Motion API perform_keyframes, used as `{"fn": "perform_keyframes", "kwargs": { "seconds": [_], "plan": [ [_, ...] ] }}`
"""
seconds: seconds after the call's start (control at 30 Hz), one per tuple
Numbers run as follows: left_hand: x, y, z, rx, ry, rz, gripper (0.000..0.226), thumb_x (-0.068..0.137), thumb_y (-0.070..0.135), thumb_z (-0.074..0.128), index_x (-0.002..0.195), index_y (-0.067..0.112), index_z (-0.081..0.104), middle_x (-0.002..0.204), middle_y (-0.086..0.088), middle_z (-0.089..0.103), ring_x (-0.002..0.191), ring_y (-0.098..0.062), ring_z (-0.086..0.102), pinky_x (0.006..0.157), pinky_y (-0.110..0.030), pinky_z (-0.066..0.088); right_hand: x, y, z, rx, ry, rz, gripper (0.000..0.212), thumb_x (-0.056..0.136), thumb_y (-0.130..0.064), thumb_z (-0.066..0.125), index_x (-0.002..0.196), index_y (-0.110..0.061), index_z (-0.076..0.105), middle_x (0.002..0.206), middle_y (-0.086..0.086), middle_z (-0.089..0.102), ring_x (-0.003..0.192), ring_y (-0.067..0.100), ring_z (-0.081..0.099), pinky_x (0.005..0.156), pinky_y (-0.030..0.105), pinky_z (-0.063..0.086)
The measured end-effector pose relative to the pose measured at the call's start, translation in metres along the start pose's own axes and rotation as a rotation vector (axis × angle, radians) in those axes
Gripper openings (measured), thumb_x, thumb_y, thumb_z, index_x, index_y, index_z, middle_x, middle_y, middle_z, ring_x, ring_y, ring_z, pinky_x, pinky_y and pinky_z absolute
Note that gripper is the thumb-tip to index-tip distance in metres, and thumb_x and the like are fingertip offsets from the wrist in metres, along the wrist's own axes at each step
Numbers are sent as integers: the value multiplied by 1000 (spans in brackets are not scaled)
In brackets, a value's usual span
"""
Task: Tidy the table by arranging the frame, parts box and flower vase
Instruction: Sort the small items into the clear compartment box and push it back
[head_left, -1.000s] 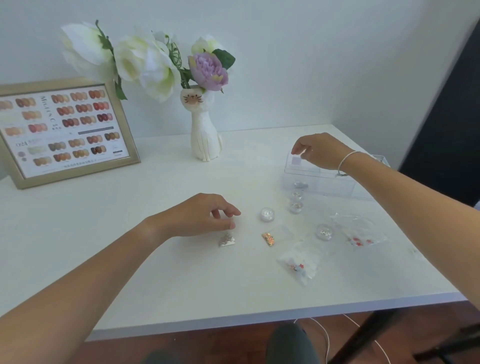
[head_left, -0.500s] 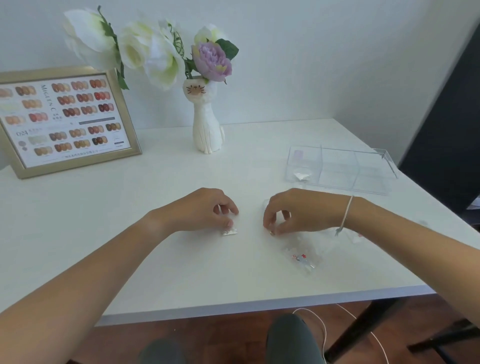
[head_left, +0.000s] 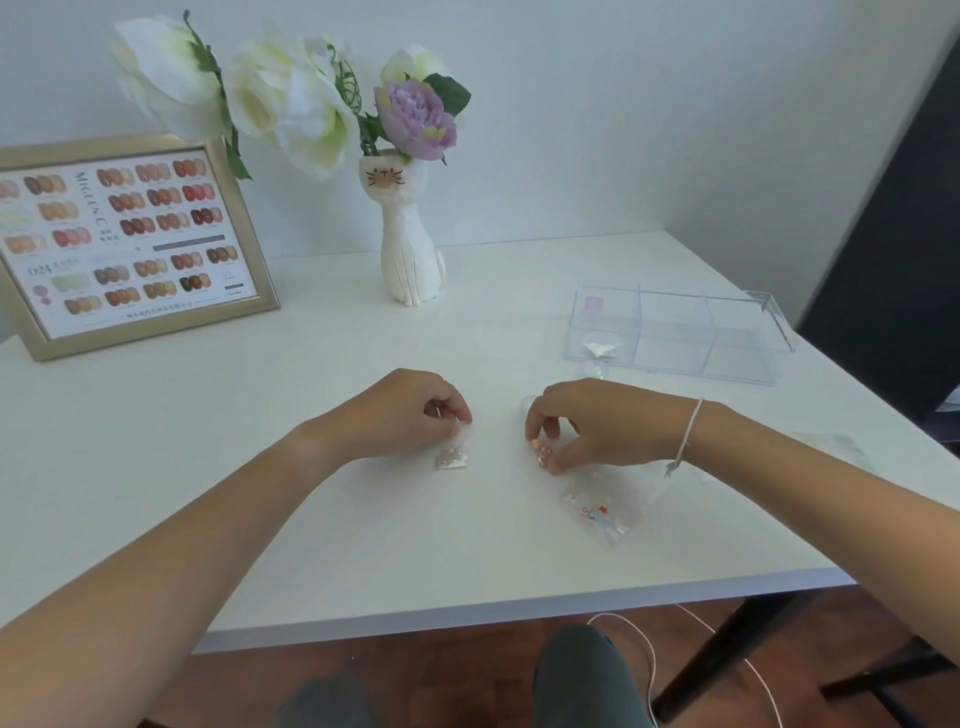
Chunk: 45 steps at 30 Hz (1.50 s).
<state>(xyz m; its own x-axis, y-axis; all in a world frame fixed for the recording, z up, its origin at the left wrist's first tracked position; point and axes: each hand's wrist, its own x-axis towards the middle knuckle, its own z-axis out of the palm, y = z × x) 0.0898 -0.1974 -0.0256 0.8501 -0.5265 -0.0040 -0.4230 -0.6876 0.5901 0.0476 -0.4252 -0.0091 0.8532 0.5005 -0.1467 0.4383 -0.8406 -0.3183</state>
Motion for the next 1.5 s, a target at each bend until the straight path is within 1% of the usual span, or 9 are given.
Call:
{"fn": "perform_keyframes", "kwargs": {
  "seconds": [0.13, 0.37, 0.5, 0.7, 0.9, 1.03, 1.1, 1.27, 1.5],
  "plan": [
    [2, 5, -4, -59, 33, 16, 20, 82, 12, 62, 79, 31, 67, 84, 6, 65, 69, 0, 55, 67, -11, 43, 0, -2, 1, 20, 24, -35, 15, 79, -24, 65, 89, -25, 54, 84, -10, 49, 83, 10, 41, 67, 21, 33],
    [18, 24, -17, -170, 62, 42, 16, 83, 14, 65, 78, 30, 68, 70, 6, 60, 57, 2, 52, 60, -10, 42, -12, 10, -18, 238, 91, -21, 12, 79, -16, 66, 75, -21, 56, 73, -14, 57, 73, 6, 50, 73, 21, 40],
    [35, 41, -22, -232, 99, 78, 14, 84, 12, 63, 81, 25, 69, 74, 2, 60, 60, -3, 54, 59, -8, 45, -17, 30, -42, 451, 205, 30, 13, 82, -10, 60, 76, -20, 57, 72, -10, 66, 69, 10, 62, 71, 22, 48],
    [75, 69, -25, -321, 174, 163, 16, 85, 10, 61, 80, 24, 68, 74, 6, 61, 66, -3, 54, 62, -11, 49, -27, 63, -76, 596, 412, 117, 6, 84, -17, 63, 79, -20, 63, 68, -7, 67, 46, 9, 54, 48, 23, 52],
    [123, 95, -20, -302, 279, 218, 13, 85, 10, 59, 83, 20, 67, 77, 10, 62, 69, -7, 53, 64, -18, 48, -33, 92, -93, 527, 491, 181, 23, 92, -15, 45, 92, -23, 67, 70, -22, 63, 51, 2, 53, 51, 13, 49],
    [147, 103, -8, -251, 312, 236, 13, 85, 9, 57, 85, 15, 68, 66, 19, 55, 52, 8, 49, 53, -5, 37, -29, 104, -93, 499, 519, 206, 30, 91, -11, 43, 91, -32, 64, 82, -17, 61, 56, 4, 55, 54, 15, 50],
    [156, 104, -3, -207, 303, 249, 13, 86, 10, 56, 86, 13, 69, 70, 19, 55, 52, 11, 48, 51, -2, 34, -25, 109, -92, 510, 569, 207, 30, 89, -8, 47, 88, -34, 62, 80, -9, 59, 57, 8, 55, 54, 15, 49],
    [173, 99, 7, -132, 252, 222, 15, 87, 11, 54, 90, 13, 69, 82, 10, 58, 64, 1, 49, 55, -1, 35, -16, 119, -89, 639, 699, 218, 24, 83, -1, 56, 98, -19, 56, 76, 1, 60, 46, 1, 52, 45, 12, 46],
    [178, 90, 16, -48, 157, 183, 21, 87, 9, 52, 97, 13, 70, 93, 0, 64, 72, -3, 52, 57, 0, 36, -5, 123, -88, 648, 742, 235, 19, 85, -1, 48, 93, -17, 53, 71, -5, 67, 54, 8, 53, 46, 11, 45]
  ]
}}
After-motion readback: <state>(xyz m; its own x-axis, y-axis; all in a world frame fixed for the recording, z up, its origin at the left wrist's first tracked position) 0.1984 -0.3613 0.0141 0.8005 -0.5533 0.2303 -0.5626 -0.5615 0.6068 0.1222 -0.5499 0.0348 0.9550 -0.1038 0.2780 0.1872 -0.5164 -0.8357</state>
